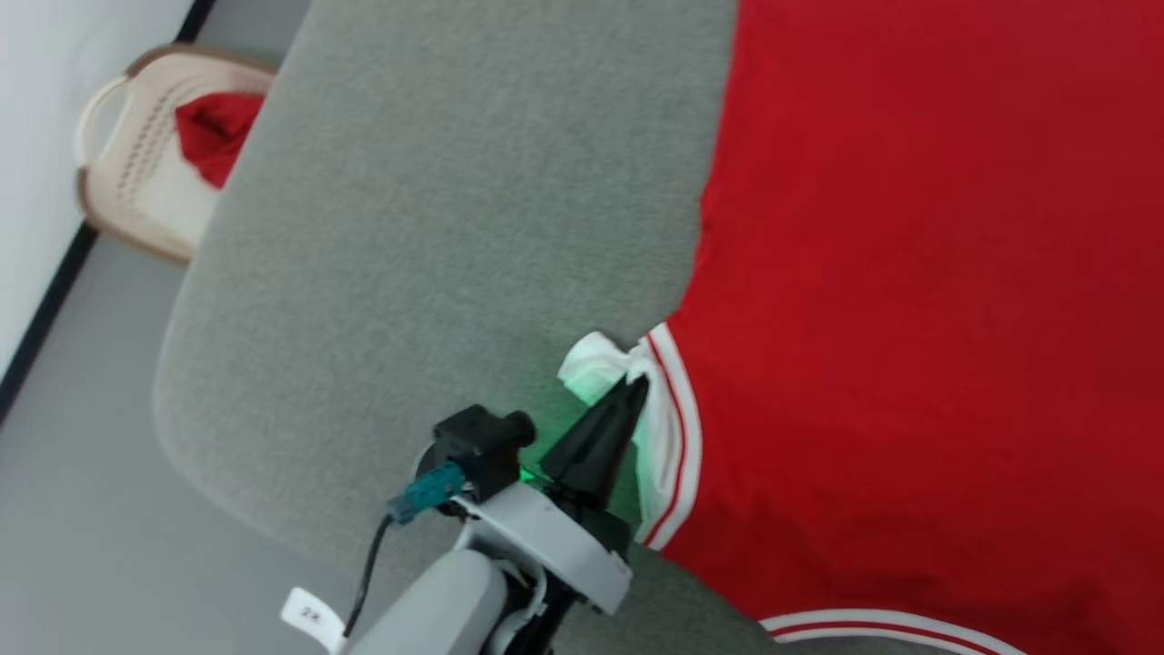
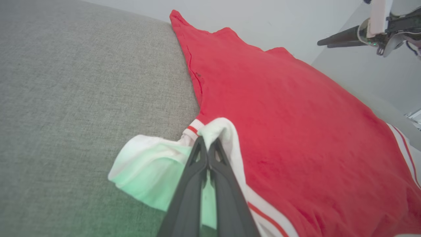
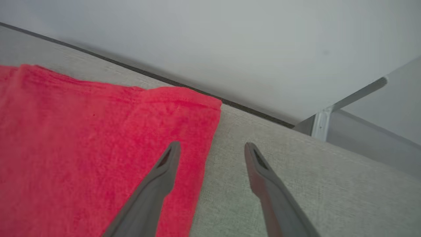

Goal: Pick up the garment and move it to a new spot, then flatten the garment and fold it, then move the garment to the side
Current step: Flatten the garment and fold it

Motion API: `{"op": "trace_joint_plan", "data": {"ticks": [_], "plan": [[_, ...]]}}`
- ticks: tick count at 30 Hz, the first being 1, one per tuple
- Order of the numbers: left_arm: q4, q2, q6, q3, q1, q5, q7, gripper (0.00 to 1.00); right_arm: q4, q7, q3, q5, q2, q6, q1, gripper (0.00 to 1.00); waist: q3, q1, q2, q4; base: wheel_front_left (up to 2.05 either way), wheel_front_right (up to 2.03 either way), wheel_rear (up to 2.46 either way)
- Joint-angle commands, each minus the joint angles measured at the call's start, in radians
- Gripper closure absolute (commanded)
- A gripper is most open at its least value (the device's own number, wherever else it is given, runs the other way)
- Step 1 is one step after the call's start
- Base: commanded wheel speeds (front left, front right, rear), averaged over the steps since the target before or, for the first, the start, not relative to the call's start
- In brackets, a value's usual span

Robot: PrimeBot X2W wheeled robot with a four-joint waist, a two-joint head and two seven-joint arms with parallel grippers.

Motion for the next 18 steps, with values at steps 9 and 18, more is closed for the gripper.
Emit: {"op": "trace_joint_plan", "data": {"ticks": [9,18], "plan": [[0.015,-0.07,-0.032,0.015,-0.015,0.026,-0.004,1.0,0.224,0.154,-0.056,-0.152,0.033,-0.001,-0.15,0.0,0.116,0.0,0.0,0.096,0.0,0.0,0.0],[0.007,-0.089,-0.033,0.007,-0.015,0.024,-0.002,1.0,0.421,0.224,-0.19,-0.315,0.11,-0.001,-0.153,1.0,0.142,0.0,0.0,0.095,0.0,0.0,0.0]]}}
